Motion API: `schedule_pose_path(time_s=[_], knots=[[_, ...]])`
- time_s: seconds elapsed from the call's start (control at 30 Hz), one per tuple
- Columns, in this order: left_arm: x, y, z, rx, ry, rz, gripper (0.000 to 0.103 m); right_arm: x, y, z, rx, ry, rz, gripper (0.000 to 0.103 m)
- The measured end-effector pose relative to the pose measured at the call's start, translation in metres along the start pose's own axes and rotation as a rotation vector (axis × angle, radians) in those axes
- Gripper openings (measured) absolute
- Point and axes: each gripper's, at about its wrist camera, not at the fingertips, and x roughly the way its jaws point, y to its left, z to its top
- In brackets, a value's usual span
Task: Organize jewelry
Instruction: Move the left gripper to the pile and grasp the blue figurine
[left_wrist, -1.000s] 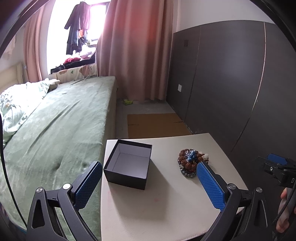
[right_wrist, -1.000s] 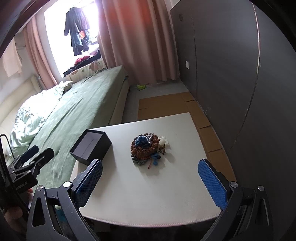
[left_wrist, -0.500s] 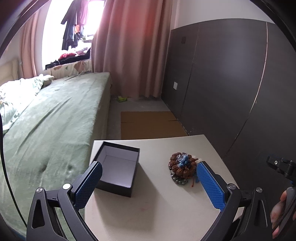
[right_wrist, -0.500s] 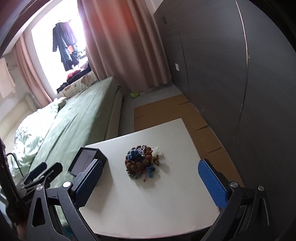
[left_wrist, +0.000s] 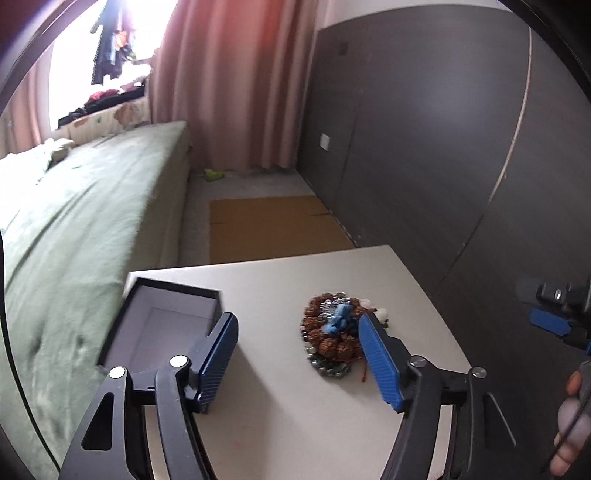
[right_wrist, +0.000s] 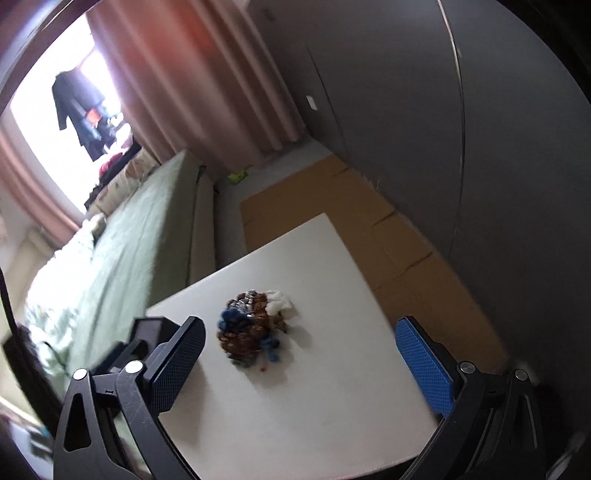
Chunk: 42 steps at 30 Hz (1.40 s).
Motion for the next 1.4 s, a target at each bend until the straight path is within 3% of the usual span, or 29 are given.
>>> schedule_pose_path(time_s=[0.2,0.77,0.8,0.87,0.9,0.93,1.1,1.4], knots=[[0.029,-0.007,0.013,-0.039,0.048,-0.048,0.055,0.012,-0.002,0.001,0.026,0.016,0.028,0.103],[0.104,-0.021,0.001,-0.006,0.202,-0.076,0.046,0.074,-0.028,-0.003,0.222,0.165,0.131,0.102],[0.109,-0.022,-0.002,0.003,0.219,-0.089,0.044,0.077,-0.028,-0.003,0.230,0.170,0.133,0.102],[0.117,-0.024,-0.005,0.019,0.241,-0.085,0.029,0.083,-0.029,-0.002,0.247,0.182,0.144,0.100],[0.117,-0.024,-0.006,0.020,0.239,-0.084,0.018,0.086,-0.030,-0.002,0.256,0.188,0.153,0.099],[0.116,-0.022,-0.005,0.012,0.238,-0.092,0.017,0.088,-0.030,-0.003,0.265,0.196,0.164,0.099],[0.103,-0.016,-0.004,-0.012,0.217,-0.120,0.015,0.100,-0.026,-0.005,0.270,0.223,0.181,0.090],[0.060,0.006,0.007,-0.097,0.138,-0.172,0.015,0.108,-0.019,-0.006,0.268,0.240,0.199,0.086]])
